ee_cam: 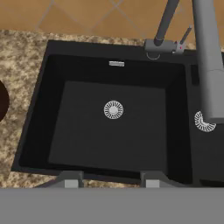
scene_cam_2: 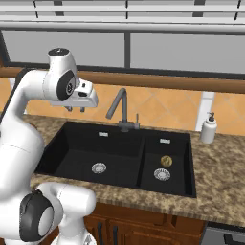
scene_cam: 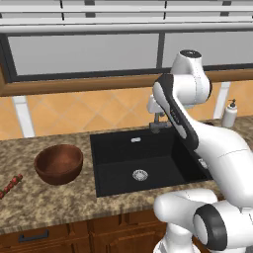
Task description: Pick the onion from the sink and place it in the bowl. Then pick the bowl and place it in the microwave. Then close the microwave door and press the start button.
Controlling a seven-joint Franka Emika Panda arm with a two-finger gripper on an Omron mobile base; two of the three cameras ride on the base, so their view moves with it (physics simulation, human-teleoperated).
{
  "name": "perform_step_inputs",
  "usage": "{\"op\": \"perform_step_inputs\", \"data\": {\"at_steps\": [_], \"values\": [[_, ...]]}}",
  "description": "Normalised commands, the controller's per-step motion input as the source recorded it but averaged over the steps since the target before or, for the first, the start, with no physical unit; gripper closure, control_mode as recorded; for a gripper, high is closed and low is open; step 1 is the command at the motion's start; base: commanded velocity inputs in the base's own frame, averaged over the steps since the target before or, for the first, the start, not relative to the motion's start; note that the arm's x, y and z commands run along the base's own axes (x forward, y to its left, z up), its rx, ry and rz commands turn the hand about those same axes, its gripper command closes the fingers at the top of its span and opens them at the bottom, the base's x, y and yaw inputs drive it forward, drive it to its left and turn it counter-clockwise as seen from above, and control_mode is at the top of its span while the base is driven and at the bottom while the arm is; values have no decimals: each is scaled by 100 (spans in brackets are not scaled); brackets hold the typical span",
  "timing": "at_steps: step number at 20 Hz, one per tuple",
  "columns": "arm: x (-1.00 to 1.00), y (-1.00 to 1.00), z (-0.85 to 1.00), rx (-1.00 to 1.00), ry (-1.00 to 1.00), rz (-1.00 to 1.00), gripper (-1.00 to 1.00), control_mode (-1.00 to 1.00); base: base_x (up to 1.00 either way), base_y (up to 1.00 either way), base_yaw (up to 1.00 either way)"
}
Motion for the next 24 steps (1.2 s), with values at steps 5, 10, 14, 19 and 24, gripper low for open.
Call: {"op": "perform_step_inputs", "data": {"at_steps": [5,10,14,19,24], "values": [[-44,-30,-8,0,0,-4,-100,-100,0,0,0],[-96,-70,-32,-1,5,-15,-100,-100,0,0,0],[-48,-80,-35,0,1,-33,-100,-100,0,0,0],[-4,-61,-37,0,4,-44,-100,-100,0,0,0],[7,-61,-35,0,0,-45,-100,-100,0,0,0]]}}
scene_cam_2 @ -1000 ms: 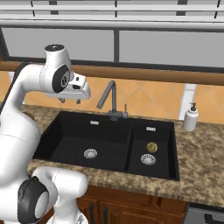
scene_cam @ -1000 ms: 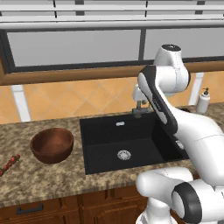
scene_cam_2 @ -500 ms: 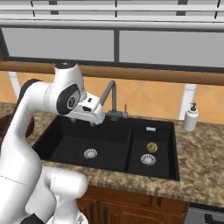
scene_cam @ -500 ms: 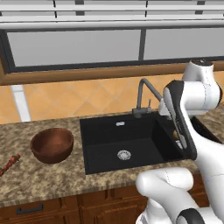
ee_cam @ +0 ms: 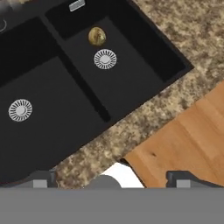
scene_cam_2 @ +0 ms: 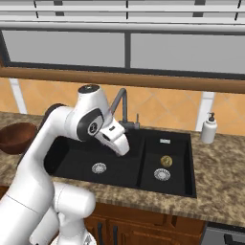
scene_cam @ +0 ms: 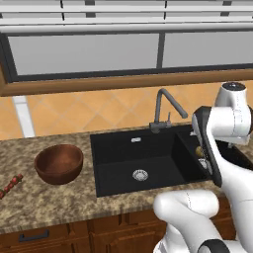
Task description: Pick the onion from the sink and place it in the bowl. Then pick the bowl and place it in the microwave. Then close the microwave door and press the start button.
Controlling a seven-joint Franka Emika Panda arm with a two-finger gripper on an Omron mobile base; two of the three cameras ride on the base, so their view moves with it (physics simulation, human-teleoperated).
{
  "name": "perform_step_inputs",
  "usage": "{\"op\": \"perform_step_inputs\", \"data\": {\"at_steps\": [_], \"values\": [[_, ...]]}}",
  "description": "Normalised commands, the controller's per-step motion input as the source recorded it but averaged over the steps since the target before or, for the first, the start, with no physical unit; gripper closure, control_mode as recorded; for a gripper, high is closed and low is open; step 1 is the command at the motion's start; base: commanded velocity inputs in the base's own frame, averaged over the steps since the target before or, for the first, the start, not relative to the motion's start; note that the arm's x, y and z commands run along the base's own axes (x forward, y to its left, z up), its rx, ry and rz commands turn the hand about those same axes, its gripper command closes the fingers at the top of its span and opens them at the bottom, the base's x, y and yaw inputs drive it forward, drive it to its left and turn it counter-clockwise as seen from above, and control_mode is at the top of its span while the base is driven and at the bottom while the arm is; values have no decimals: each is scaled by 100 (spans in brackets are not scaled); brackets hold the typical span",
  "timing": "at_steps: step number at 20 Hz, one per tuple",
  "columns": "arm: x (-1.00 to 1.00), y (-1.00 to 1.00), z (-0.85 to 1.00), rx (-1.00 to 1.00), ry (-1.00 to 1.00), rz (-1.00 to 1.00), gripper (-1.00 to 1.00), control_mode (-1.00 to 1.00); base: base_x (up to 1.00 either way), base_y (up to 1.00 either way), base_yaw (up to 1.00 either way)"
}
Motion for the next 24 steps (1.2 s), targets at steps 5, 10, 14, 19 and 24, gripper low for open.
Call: {"op": "perform_step_inputs", "data": {"at_steps": [5,10,14,19,24], "values": [[10,-83,-39,14,-5,-30,-100,-100,0,0,0],[38,-85,-39,26,-2,-9,-100,-100,0,0,0],[61,-38,-18,11,2,-13,-100,-100,0,0,0],[77,-14,-17,8,1,-3,-100,-100,0,0,0],[71,-25,-40,13,1,0,-100,-100,0,0,0]]}}
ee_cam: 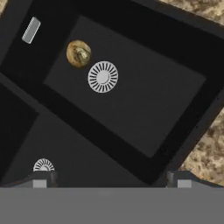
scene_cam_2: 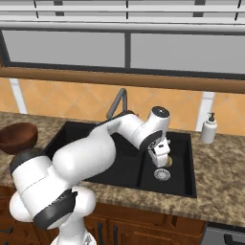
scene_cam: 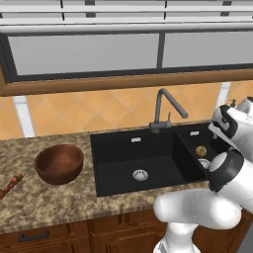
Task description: Pick the onion from the sink and place it in the bowl. Then pick the bowl and place it in the microwave. Then close the microwave door and press the start button.
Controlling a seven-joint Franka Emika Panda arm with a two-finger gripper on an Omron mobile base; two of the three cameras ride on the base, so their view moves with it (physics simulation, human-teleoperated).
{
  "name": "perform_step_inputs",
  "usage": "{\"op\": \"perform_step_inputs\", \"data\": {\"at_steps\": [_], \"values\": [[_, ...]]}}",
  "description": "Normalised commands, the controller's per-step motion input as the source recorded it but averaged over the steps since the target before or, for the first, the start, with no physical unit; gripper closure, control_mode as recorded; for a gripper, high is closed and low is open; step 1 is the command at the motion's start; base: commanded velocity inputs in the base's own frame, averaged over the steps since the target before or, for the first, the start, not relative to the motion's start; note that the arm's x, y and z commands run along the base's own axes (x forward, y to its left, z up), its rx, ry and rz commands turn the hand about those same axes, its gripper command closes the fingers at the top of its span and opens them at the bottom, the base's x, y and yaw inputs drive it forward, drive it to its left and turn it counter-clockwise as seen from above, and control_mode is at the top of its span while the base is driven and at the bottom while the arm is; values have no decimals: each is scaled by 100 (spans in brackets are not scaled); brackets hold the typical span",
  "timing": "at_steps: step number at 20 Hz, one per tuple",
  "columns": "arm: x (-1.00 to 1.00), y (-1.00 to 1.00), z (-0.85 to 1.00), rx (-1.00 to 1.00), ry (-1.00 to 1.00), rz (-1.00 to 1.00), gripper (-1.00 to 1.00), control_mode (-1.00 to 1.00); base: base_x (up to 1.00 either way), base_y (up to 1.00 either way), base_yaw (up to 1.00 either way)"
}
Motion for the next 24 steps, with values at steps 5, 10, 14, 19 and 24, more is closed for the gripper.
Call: {"op": "perform_step_inputs", "data": {"at_steps": [5,10,14,19,24], "values": [[59,-40,-30,1,4,0,-100,-100,0,0,0],[41,-52,-32,0,3,0,-100,-100,0,0,0],[49,-33,-40,0,0,0,-100,-100,0,0,0],[44,-39,-28,2,-3,0,-100,-100,0,0,0],[45,-31,-29,4,0,0,-100,-100,0,0,0]]}}
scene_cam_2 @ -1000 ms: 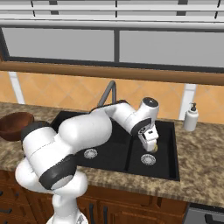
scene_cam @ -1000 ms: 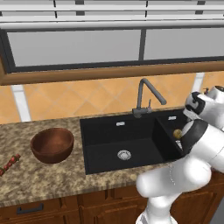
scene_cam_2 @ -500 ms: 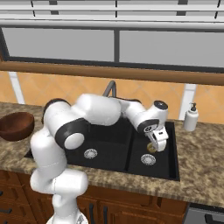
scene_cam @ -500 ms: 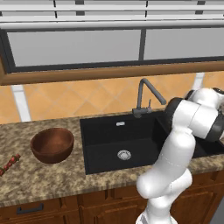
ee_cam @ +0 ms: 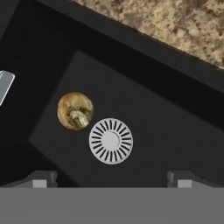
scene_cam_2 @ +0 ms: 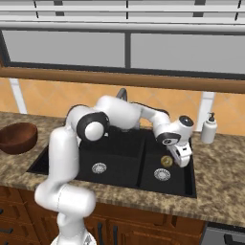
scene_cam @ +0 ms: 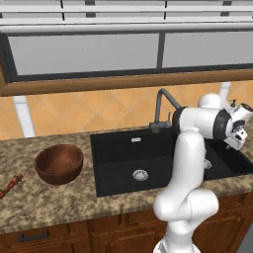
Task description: Pick the onion from the sink and place it in the bowl. Then pick the bowl and place it in the microwave. Then close the microwave door and press the start button.
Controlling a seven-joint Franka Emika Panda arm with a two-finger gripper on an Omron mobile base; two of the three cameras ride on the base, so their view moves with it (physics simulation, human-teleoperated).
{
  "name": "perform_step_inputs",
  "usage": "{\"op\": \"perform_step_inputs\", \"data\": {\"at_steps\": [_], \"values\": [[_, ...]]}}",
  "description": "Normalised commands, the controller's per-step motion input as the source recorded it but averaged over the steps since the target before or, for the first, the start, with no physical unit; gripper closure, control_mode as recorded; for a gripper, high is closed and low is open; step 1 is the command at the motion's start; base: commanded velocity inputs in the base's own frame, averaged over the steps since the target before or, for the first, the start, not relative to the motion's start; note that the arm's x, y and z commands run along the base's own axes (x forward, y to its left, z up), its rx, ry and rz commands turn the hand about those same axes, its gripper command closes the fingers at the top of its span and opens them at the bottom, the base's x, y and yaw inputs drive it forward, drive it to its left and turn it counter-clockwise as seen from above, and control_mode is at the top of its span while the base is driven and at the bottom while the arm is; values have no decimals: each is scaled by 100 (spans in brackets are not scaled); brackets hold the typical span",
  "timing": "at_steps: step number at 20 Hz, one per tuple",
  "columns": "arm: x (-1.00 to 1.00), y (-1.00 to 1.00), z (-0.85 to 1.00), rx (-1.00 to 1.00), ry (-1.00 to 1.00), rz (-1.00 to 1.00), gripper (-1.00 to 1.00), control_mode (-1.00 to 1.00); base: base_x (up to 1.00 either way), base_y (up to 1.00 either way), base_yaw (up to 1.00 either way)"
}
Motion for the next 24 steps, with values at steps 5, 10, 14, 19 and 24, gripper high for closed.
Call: {"op": "perform_step_inputs", "data": {"at_steps": [5,10,14,19,24], "values": [[56,-1,-32,1,0,0,-100,-100,0,0,0],[47,8,-41,0,0,0,-100,-100,0,0,0],[40,47,-46,-2,0,0,-100,-100,0,0,0],[32,-1,-40,0,0,0,-100,-100,0,0,0],[6,-2,-40,0,0,1,-100,-100,0,0,0]]}}
